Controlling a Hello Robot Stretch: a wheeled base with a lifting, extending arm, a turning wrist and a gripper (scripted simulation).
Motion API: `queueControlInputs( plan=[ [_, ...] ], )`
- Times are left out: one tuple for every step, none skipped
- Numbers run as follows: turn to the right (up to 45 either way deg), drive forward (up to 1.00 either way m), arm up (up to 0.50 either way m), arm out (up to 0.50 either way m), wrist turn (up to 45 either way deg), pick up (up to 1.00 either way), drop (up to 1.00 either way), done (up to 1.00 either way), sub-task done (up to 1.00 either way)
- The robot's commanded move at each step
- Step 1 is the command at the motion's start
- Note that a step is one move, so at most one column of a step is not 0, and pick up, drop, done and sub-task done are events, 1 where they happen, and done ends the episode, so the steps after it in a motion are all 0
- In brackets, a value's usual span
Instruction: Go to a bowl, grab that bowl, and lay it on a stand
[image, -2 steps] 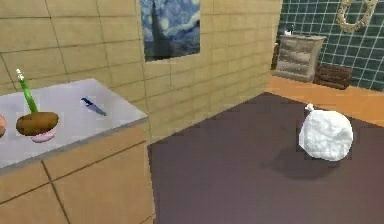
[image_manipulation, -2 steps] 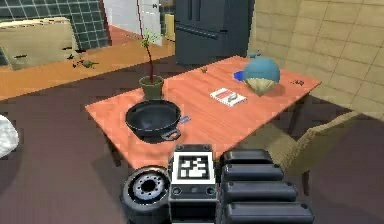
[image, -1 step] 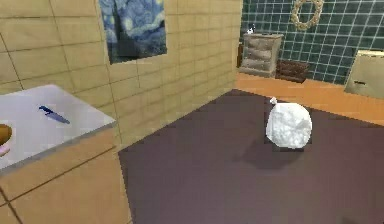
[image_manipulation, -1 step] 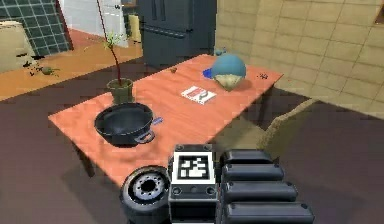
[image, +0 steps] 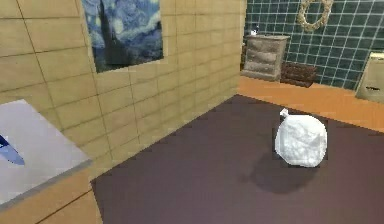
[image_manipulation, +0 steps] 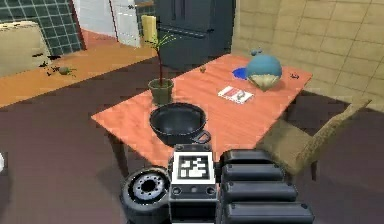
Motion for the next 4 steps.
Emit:
queueControlInputs(
  plan=[
    [45.0, 0.00, 0.00, 0.00, 0.0, 0.00, 0.00, 0.00, 0.00],
    [0.0, 1.00, 0.00, 0.00, 0.0, 0.00, 0.00, 0.00, 0.00],
    [6.0, 0.00, 0.00, 0.00, 0.0, 0.00, 0.00, 0.00, 0.00],
    [0.0, 0.40, 0.00, 0.00, 0.0, 0.00, 0.00, 0.00, 0.00]
  ],
)
